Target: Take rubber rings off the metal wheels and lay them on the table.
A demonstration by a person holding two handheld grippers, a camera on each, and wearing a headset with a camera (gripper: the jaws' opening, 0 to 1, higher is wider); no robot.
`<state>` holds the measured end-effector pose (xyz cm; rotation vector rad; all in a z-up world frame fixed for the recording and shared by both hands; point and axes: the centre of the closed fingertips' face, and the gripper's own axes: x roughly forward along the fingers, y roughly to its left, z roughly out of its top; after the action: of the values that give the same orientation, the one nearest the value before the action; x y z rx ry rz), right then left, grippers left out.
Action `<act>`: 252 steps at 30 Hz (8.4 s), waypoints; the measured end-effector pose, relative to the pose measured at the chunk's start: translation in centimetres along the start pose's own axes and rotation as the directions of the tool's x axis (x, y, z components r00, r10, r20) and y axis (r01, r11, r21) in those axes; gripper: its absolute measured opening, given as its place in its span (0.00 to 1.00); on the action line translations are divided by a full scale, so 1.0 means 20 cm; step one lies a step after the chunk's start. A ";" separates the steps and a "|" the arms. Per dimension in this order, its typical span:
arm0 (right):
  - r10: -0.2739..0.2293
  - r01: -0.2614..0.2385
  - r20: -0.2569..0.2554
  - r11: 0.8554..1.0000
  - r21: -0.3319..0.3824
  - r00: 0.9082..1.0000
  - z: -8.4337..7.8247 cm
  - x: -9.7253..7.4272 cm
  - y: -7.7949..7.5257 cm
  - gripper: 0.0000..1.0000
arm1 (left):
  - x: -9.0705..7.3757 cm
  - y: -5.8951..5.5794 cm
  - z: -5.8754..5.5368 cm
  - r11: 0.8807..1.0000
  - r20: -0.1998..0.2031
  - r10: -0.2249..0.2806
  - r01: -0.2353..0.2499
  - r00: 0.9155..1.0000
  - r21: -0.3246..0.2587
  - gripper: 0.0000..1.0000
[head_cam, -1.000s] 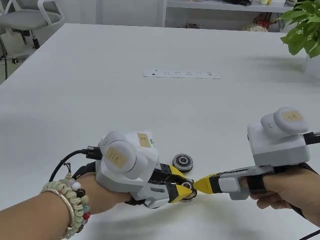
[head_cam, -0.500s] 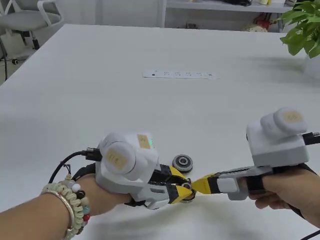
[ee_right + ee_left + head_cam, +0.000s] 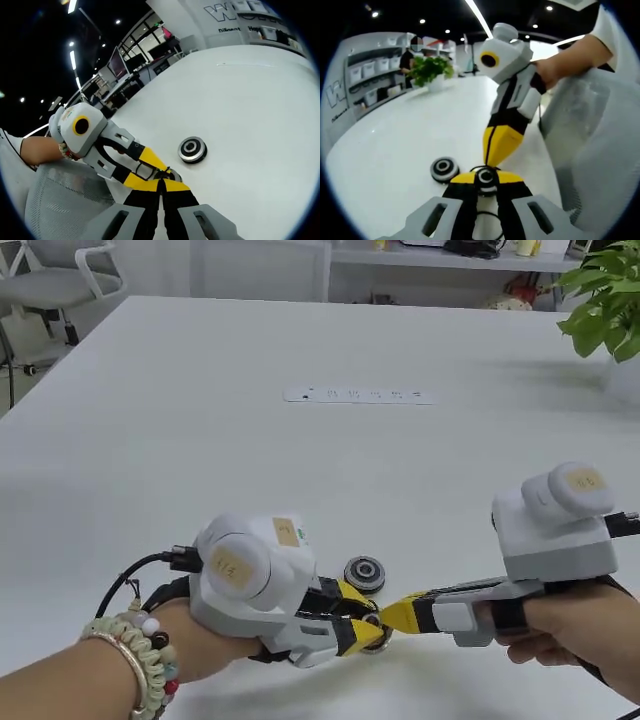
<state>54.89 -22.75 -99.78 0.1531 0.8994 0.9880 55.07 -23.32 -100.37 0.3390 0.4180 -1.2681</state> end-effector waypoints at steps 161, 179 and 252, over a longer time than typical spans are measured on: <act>-0.038 0.051 0.045 0.933 -0.357 0.998 0.10 0.13 0.12 0.11 | -1.05 0.02 -0.12 0.898 0.009 0.403 -0.393 0.915 -0.199 0.84; 0.076 0.019 0.268 0.942 -0.334 0.960 0.44 -0.08 0.28 0.26 | -1.06 0.01 -0.03 0.915 0.009 0.381 -0.375 0.925 -0.148 0.84; -0.110 0.142 0.109 0.924 -0.356 0.988 0.16 -0.01 -0.27 0.27 | -0.14 0.39 0.44 0.986 0.163 0.159 -0.164 0.974 0.018 0.45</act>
<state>60.68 -25.11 -100.29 -0.1736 0.6249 1.0021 62.89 -22.91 -91.14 0.2884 0.2278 -1.1344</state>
